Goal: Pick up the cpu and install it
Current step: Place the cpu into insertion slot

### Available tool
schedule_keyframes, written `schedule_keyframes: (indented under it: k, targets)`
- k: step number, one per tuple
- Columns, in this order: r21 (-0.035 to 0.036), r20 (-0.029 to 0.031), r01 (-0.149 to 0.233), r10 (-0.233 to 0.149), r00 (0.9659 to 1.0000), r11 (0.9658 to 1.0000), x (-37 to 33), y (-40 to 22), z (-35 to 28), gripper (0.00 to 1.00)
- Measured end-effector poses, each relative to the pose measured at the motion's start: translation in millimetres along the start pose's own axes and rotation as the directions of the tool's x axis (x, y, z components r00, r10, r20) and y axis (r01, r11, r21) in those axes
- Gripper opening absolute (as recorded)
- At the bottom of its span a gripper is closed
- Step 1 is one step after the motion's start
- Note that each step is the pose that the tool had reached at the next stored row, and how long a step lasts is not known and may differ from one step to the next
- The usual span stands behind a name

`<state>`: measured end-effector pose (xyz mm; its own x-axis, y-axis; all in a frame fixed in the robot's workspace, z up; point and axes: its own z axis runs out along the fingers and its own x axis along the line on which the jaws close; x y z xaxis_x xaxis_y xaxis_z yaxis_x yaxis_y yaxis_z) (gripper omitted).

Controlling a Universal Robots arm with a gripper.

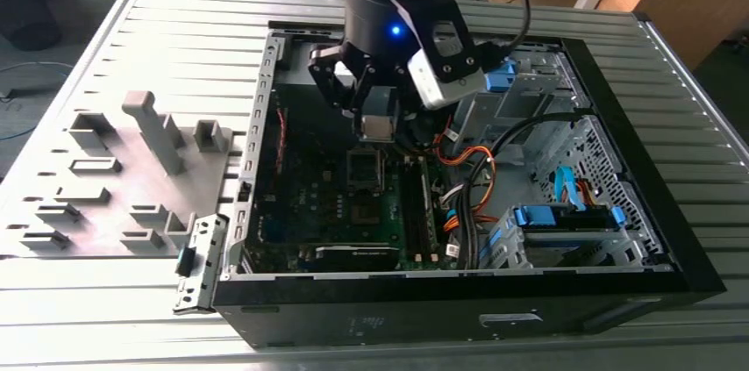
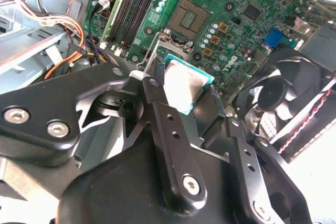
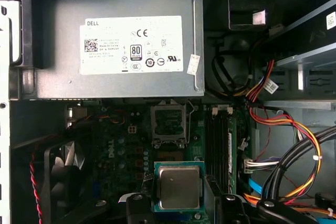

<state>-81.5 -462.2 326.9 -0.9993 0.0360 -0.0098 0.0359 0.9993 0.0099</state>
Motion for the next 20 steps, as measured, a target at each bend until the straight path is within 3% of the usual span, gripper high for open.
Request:
schedule_keyframes:
  k: [5, 20]
  targets:
    - [0.0, 0.0, 0.0, 0.0, 1.0, 1.0, 0.3, -0.1, 4.3, 0.47]
    - [-0.0003, 0.0003, 0.0, 0.0, 1.0, 1.0, 1.3, -0.1, 5.5, 0.47]
